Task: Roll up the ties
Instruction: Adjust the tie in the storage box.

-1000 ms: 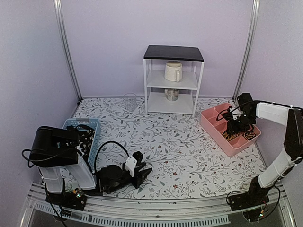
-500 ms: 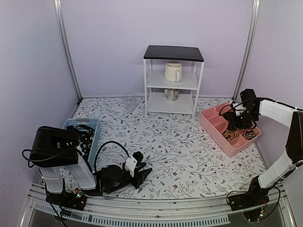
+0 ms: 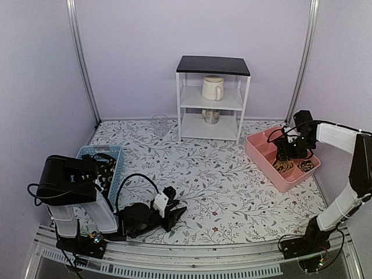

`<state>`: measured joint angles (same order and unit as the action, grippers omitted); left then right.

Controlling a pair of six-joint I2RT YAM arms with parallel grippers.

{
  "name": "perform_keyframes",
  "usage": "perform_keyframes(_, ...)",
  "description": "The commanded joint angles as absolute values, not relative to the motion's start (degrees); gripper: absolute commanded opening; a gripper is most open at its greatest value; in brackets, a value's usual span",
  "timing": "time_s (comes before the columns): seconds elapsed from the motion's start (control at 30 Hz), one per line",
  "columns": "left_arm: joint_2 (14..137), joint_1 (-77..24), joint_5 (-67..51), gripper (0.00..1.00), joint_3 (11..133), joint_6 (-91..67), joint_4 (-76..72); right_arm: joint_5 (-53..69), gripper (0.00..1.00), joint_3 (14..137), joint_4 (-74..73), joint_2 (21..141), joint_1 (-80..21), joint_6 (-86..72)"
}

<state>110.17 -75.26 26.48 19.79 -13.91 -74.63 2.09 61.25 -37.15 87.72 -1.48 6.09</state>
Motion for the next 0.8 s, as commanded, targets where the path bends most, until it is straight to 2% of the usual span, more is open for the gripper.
perform_keyframes(0.0, 110.8, -76.0, 27.2, 0.38, 20.2, -13.4, -74.8, 5.1, 0.79, 61.4, -35.1, 90.6, -1.3, 6.1)
perform_keyframes(0.27, 110.9, -76.0, 27.4, 0.38, 20.3, -13.3, -74.5, 7.6, 0.69, 59.8, -34.8, 91.7, -1.3, 4.8)
perform_keyframes(0.47, 111.0, -76.0, 27.2, 0.38, 20.3, -13.2, -74.5, 5.1, 0.68, 57.4, -33.7, 91.0, -1.1, 5.4)
perform_keyframes(0.77, 110.9, -76.0, 27.6, 0.38, 20.4, -13.2, -74.3, 14.1, 0.67, 56.2, -33.0, 94.1, -0.1, 5.2)
